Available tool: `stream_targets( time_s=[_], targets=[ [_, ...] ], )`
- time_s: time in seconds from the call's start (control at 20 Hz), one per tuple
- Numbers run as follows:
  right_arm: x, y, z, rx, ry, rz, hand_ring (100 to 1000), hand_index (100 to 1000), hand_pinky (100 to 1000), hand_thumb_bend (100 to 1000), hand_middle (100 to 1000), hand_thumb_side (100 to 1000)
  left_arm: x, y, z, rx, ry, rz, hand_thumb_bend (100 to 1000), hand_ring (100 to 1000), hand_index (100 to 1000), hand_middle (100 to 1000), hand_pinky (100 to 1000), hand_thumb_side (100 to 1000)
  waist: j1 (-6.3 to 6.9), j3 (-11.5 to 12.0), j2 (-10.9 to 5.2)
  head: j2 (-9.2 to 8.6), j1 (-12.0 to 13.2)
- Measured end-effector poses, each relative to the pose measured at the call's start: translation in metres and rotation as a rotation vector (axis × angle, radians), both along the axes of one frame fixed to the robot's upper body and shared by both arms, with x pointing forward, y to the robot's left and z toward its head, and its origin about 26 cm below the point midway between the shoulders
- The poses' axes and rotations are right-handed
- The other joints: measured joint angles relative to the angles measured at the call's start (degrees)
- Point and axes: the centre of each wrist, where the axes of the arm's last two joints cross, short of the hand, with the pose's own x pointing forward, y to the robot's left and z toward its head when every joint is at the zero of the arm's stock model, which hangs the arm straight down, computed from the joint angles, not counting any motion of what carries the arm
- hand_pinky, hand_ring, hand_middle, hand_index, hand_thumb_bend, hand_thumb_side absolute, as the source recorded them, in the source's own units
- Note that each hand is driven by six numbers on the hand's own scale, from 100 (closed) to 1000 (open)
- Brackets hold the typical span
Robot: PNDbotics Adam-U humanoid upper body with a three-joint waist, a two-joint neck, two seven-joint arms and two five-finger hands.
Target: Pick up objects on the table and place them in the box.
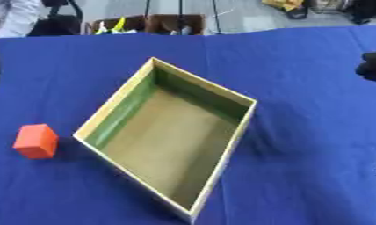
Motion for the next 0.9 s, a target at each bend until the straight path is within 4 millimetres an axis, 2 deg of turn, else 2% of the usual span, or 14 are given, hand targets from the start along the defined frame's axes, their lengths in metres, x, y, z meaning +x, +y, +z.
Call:
stream_targets(
  time_s=[0.1, 0.25, 0.35, 0.4, 0.65, 0.7, 0.75, 0.8, 0.85, 0.9],
  targets=[
    [0.000, 0.000, 0.000, -0.002, 0.000, 0.000, 628, 670, 719, 508, 539, 1000, -0.001, -0.001, 0.004, 0.069, 0.029, 0.014, 193, 791, 968, 814, 631, 812, 0.00, -0.13, 0.00, -0.07, 0.04],
    [0.000, 0.000, 0.000, -0.003, 0.001, 0.002, 628, 670, 719, 509, 539, 1000, 0.000, -0.004, 0.010, 0.151, 0.079, 0.019, 330, 828, 1000, 858, 677, 967, -0.03, -0.21, 0.00, -0.54, 0.15],
    [0.001, 0.001, -0.001, -0.005, 0.003, 0.006, 628, 670, 719, 509, 539, 1000, 0.002, -0.004, 0.011, 0.190, 0.122, 0.019, 330, 828, 1000, 858, 677, 967, -0.04, -0.23, 0.00, -0.55, 0.19],
    [0.001, 0.001, -0.001, -0.005, 0.003, 0.007, 628, 670, 719, 509, 539, 1000, 0.003, -0.004, 0.012, 0.202, 0.141, 0.018, 408, 850, 1000, 880, 705, 1000, -0.04, -0.23, 0.00, -0.56, 0.20],
    [0.001, 0.001, -0.001, -0.006, 0.004, 0.009, 628, 670, 719, 510, 539, 1000, 0.017, 0.000, 0.007, 0.284, 0.339, 0.030, 489, 867, 1000, 892, 733, 997, -0.05, -0.59, 0.00, -0.63, 0.26],
    [0.001, 0.001, -0.001, -0.007, 0.004, 0.010, 628, 670, 719, 509, 539, 1000, 0.019, 0.002, 0.007, 0.303, 0.374, 0.037, 551, 872, 1000, 897, 744, 986, -0.05, -0.60, 0.00, -0.69, 0.26],
    [0.001, 0.001, -0.001, -0.007, 0.003, 0.011, 628, 670, 719, 509, 539, 1000, 0.020, 0.003, 0.007, 0.321, 0.405, 0.044, 551, 872, 1000, 897, 744, 986, -0.04, -0.60, 0.00, -0.76, 0.27],
    [0.001, 0.001, -0.001, -0.008, 0.002, 0.012, 628, 669, 719, 509, 539, 1000, 0.021, 0.004, 0.007, 0.337, 0.430, 0.049, 641, 878, 1000, 903, 755, 992, -0.04, -0.60, 0.00, -0.79, 0.27],
    [0.001, 0.001, -0.001, -0.008, 0.002, 0.013, 628, 669, 719, 509, 539, 1000, 0.021, 0.005, 0.008, 0.353, 0.453, 0.054, 641, 878, 1000, 903, 755, 992, -0.04, -0.58, 0.00, -0.82, 0.27],
    [0.001, 0.001, -0.001, -0.009, 0.002, 0.014, 628, 669, 719, 509, 539, 1000, 0.022, 0.005, 0.008, 0.366, 0.471, 0.058, 687, 881, 1000, 903, 764, 1000, -0.04, -0.54, 0.00, -0.95, 0.27]
  ],
)
